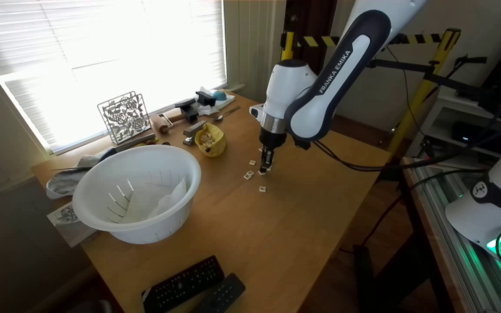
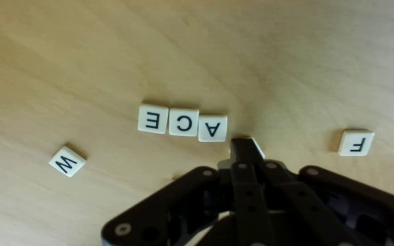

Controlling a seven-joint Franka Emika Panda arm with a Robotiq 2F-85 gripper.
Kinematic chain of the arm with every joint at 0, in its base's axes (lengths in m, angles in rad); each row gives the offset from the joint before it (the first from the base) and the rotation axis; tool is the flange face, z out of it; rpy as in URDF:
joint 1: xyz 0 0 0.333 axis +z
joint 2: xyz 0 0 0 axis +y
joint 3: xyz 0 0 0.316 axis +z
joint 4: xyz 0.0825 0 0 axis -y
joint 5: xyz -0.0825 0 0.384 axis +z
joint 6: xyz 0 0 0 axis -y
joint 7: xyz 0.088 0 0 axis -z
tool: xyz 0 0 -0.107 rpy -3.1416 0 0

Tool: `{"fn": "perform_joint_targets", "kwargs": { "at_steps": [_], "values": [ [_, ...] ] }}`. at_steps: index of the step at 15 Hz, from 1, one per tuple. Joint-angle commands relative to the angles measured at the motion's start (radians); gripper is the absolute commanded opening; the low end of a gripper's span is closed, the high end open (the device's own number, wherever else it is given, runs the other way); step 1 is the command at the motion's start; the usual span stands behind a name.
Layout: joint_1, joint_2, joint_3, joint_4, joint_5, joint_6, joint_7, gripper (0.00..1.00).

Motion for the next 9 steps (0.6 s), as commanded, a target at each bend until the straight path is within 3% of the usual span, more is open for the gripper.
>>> {"fn": "perform_joint_targets", "kwargs": {
  "at_steps": [1, 9],
  "values": [
    [0.058, -0.016, -0.047, -0.028, -0.017, -0.030, 0.114, 0.00],
    [0.139, -0.030, -0.107, -0.039, -0.022, -0.049, 0.260, 0.00]
  ]
}}
